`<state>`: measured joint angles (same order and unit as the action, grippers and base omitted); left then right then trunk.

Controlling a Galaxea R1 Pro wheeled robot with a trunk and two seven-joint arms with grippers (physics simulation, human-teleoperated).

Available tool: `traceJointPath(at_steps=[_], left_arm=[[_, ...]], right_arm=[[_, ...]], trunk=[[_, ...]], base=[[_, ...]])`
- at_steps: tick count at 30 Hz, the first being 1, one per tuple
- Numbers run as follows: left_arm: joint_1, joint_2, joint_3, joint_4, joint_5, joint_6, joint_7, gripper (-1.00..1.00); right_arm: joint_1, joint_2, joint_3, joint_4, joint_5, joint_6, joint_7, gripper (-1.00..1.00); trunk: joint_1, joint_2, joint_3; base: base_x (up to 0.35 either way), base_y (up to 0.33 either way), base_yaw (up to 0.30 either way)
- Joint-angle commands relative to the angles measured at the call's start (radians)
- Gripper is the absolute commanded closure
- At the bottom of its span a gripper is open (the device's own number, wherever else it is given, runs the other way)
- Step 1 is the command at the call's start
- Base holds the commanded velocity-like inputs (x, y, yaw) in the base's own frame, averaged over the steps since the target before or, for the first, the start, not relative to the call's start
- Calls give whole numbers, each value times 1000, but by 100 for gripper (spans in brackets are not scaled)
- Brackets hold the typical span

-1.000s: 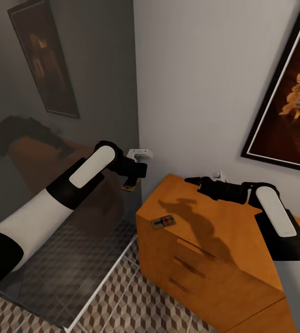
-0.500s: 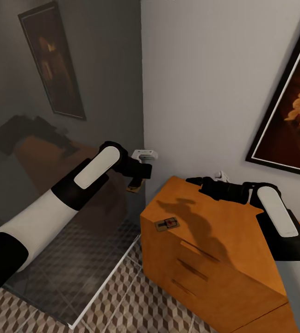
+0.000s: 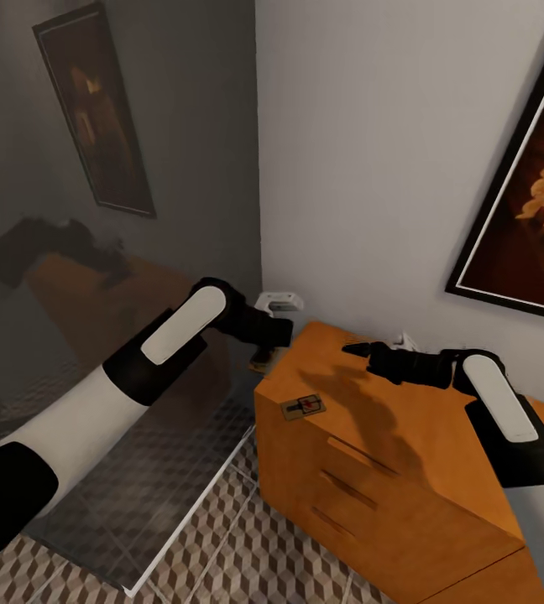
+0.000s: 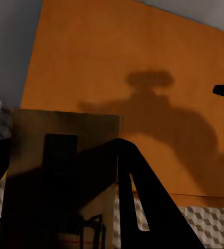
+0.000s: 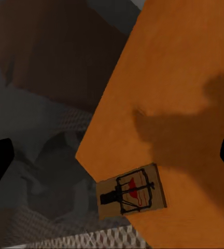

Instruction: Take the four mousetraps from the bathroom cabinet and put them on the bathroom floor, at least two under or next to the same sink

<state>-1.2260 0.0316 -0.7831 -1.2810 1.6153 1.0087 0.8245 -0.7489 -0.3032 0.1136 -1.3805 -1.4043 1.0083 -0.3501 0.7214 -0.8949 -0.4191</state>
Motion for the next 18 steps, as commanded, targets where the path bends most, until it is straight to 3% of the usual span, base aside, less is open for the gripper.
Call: traceJointPath(at_steps=[1,7,18], left_arm=[[4,-2,-1,-7,16,1,7,100],[18,-7,23,-41,68,2,9,100],[-44,-7,83,-104,76,6,10,100]], right_arm=[[5,-2,7,-1,-16,1,-16,-100],[39,-26,35,-4,-44,4,-35,-100],[37,-88,96,-30,-23,4,-36,-100]], trunk=[[0,-1,-1],[0,-1,-1],[0,-1,-1]], base=[[0,0,0],[0,0,0],[0,0,0]])
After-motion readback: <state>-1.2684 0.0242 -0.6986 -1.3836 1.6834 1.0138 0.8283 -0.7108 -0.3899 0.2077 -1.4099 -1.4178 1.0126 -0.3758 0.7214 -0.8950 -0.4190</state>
